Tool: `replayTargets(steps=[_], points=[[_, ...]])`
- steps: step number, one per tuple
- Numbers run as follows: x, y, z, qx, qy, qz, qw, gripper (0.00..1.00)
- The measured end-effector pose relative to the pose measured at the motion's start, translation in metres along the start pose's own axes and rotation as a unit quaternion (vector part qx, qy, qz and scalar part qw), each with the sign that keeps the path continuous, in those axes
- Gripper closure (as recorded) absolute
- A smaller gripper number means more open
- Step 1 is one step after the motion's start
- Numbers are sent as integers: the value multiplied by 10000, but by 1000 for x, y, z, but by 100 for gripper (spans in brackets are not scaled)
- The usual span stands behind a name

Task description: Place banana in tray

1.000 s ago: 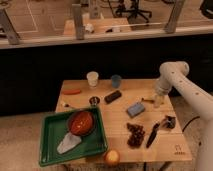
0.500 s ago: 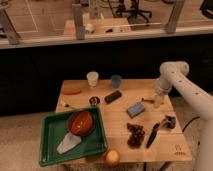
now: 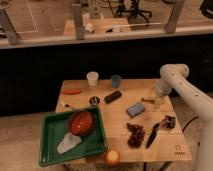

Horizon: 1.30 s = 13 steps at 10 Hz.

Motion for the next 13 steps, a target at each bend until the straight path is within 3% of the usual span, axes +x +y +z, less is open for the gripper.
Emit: replayTargets(steps=[4, 13], points=[[7, -3, 32, 69, -43, -79, 9999, 20], [7, -4, 34, 82, -27, -94, 9999, 20]])
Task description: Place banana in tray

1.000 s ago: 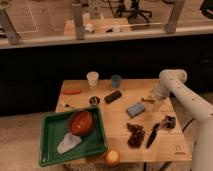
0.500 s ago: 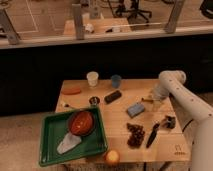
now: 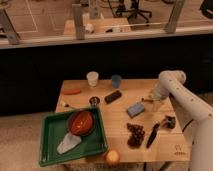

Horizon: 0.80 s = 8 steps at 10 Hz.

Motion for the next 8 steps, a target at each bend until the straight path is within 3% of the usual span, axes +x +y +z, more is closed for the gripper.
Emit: replayTargets(steps=[4, 5, 8], points=[[-8, -12, 11, 97, 336, -184, 9992, 22], [-6, -13, 12, 123, 372, -185, 9991, 27], [-4, -16, 13, 163, 349, -147, 9991, 59]])
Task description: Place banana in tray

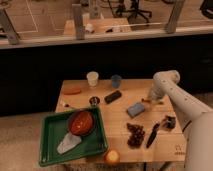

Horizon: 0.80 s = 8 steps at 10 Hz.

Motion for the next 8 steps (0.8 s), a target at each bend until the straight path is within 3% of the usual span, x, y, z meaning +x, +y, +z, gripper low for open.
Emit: replayTargets(steps=[4, 6, 8], points=[[-1, -1, 3, -59, -105, -47, 9999, 96], [-2, 0, 3, -75, -203, -24, 9998, 100], [-5, 0, -15, 7, -353, 23, 9994, 100]])
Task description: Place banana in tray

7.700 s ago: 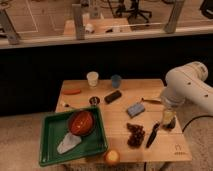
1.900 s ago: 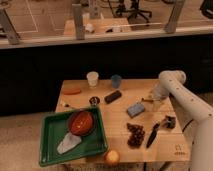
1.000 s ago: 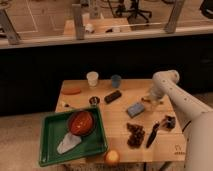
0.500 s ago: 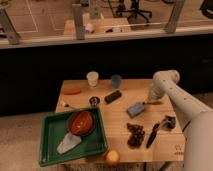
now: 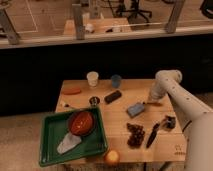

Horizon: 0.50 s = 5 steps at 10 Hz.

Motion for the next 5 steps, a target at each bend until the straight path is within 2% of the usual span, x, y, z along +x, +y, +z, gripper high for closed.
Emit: replayTargets(steps=[3, 5], points=[[-22, 3, -57, 174, -217, -54, 9996, 100], [-52, 18, -99, 221, -395, -184, 9988, 100]])
